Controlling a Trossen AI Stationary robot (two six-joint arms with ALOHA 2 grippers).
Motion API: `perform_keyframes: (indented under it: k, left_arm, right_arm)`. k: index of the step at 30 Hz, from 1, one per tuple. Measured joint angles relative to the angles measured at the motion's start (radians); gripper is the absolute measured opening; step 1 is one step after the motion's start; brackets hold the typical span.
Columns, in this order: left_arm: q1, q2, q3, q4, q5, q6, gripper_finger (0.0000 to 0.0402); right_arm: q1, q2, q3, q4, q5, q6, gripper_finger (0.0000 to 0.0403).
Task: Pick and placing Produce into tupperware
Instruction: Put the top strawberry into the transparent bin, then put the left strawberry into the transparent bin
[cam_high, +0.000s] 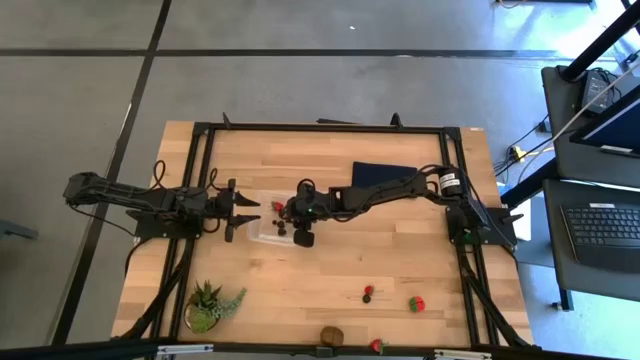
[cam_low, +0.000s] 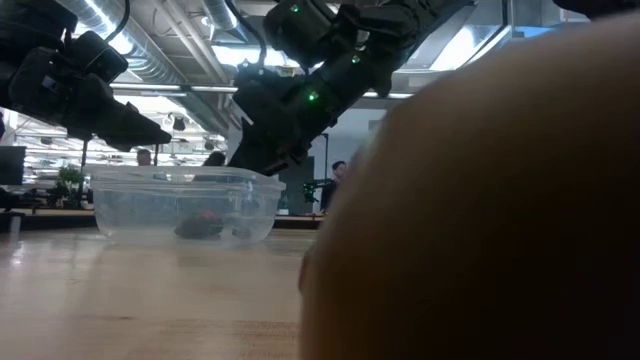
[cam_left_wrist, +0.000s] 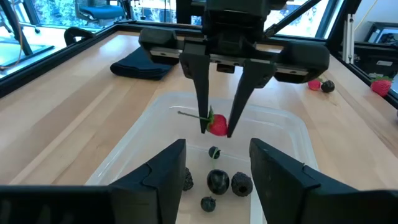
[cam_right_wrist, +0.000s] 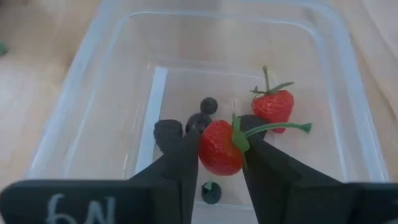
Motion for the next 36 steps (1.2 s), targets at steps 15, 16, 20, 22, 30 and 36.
perform_keyframes:
  k: [15, 16, 20, 22, 30, 36]
  left_arm:
    - [0.000, 0.000, 0.000, 0.005, 0.000, 0.000, 0.0168]
    - [0.000, 0.000, 0.000, 0.015, 0.000, 0.000, 0.0169]
    - [0.000, 0.000, 0.000, 0.080, 0.000, 0.000, 0.0170]
    - [0.000, 0.000, 0.000, 0.132, 0.000, 0.010, 0.0168]
    - [0.000, 0.000, 0.000, 0.231, 0.000, 0.063, 0.0162]
    - [0.000, 0.000, 0.000, 0.230, 0.000, 0.063, 0.0169]
  right_arm:
    - [0.000, -0.009, 0.000, 0.035, 0.003, -0.004, 0.0232]
    - [0.000, -0.016, 0.000, 0.034, 0.003, -0.013, 0.0237]
    - [0.000, -0.066, 0.000, 0.046, 0.003, -0.025, 0.0247]
    - [0.000, -0.094, 0.000, 0.043, 0.003, -0.023, 0.0248]
    - [0.009, -0.224, 0.001, -0.270, 0.003, 0.075, 0.0249]
    - [0.094, -0.306, 0.001, -0.672, 0.003, 0.230, 0.0249]
